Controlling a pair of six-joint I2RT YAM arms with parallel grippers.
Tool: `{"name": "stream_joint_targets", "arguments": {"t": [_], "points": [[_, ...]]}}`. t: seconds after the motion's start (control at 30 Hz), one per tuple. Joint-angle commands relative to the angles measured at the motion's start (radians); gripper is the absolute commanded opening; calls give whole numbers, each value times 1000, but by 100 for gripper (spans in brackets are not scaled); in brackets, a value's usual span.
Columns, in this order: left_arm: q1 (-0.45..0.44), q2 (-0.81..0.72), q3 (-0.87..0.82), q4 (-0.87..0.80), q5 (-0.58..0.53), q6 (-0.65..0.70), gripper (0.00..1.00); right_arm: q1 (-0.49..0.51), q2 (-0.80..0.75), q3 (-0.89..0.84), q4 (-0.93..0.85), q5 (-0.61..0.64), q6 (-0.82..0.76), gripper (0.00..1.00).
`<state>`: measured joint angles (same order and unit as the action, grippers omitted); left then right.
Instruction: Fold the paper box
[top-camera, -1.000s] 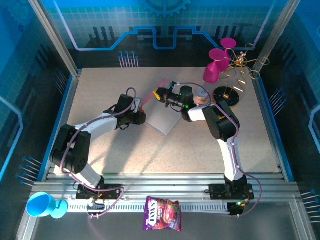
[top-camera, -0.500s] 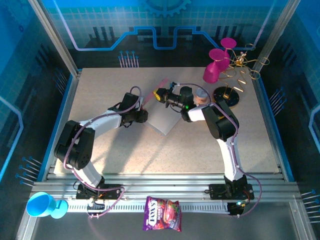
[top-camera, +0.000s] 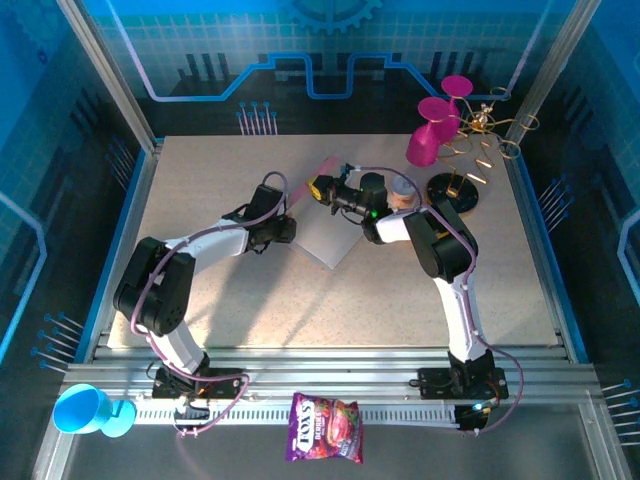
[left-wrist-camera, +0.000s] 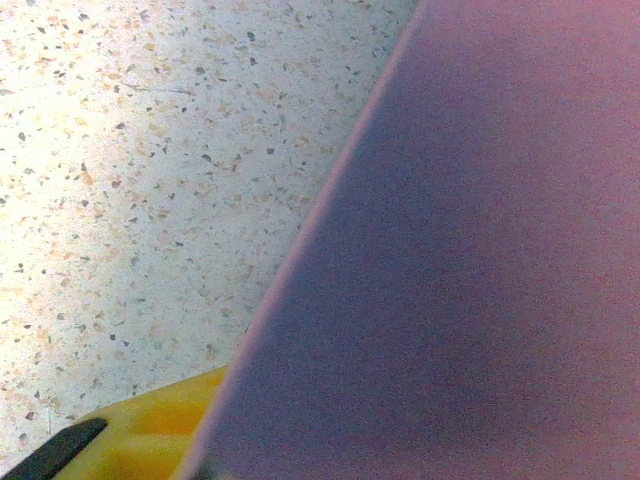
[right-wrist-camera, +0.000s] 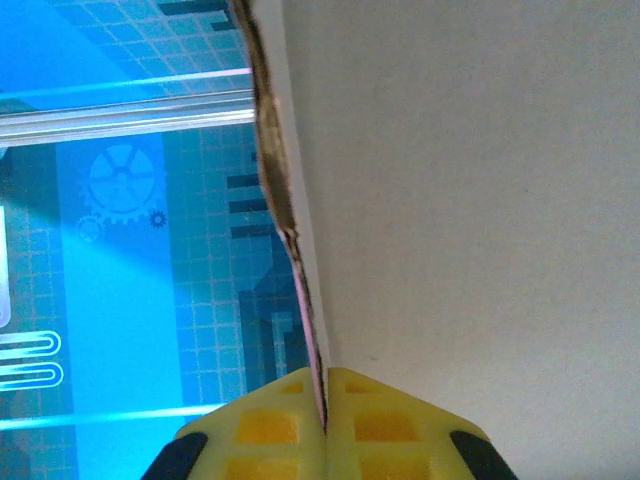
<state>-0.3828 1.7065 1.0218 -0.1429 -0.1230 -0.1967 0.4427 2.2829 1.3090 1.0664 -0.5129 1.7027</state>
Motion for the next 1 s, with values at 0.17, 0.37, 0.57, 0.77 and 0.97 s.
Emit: {"name": "stream_joint_targets", "arguments": {"t": [0.17, 0.37, 0.57, 0.77, 0.97], "points": [[-8, 49, 42, 64, -83, -122, 33, 8, 38, 7, 75, 15, 23, 0], [-9, 61, 43, 99, -122, -173, 29, 14, 67, 5, 91, 36, 31, 0], [-18, 88, 68, 96, -147, -195, 24, 19, 70, 2, 106, 58, 42, 0], [-35, 114, 96, 55, -184, -220, 16, 25, 72, 2, 118, 86, 53, 0], [-47, 131, 117, -5, -241, -239, 8, 33, 60, -7, 120, 122, 66, 0]]}}
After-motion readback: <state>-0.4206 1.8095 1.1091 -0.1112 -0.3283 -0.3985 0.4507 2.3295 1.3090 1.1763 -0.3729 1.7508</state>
